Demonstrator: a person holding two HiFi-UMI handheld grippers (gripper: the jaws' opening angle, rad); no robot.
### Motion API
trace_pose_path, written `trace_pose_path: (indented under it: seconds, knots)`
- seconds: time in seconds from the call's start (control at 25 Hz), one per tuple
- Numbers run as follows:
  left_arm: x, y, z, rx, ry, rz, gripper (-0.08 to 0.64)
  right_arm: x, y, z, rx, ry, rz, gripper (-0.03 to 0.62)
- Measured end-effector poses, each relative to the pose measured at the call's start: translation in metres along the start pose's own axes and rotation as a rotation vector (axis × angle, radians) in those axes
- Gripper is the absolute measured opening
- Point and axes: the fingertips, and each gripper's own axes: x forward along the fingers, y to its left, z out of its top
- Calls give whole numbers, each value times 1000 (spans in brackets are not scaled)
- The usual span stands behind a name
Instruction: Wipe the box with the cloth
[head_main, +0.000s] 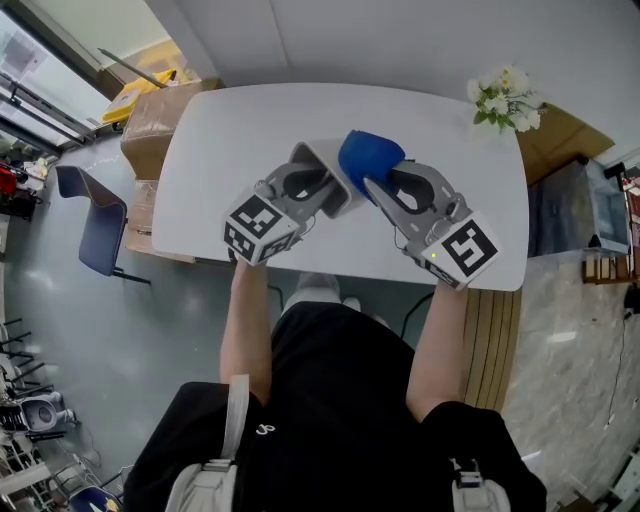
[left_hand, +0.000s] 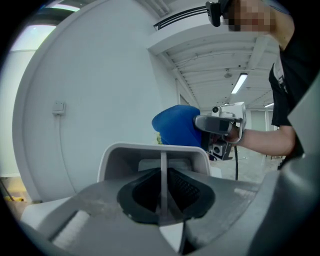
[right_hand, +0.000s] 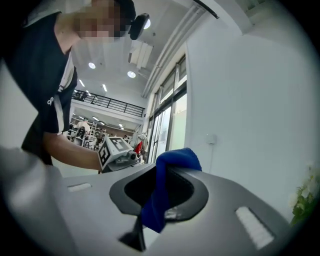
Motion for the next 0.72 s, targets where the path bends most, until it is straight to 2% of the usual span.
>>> trace_pose_path:
  seconds: [0.24, 0.4, 0.56, 0.72]
  knots:
    - [0, -14, 13, 40, -20, -39, 48, 2, 27, 2, 28, 23, 131, 51]
    - [-6, -23, 4, 84, 23, -86, 48, 2, 45, -2, 29, 75, 236, 51]
    - [-11, -40, -2, 137, 39, -169, 48, 5, 62, -3, 11, 93, 315, 51]
    - [-14, -57, -6, 199, 59, -265, 48, 9, 67, -1, 9, 79, 343, 51]
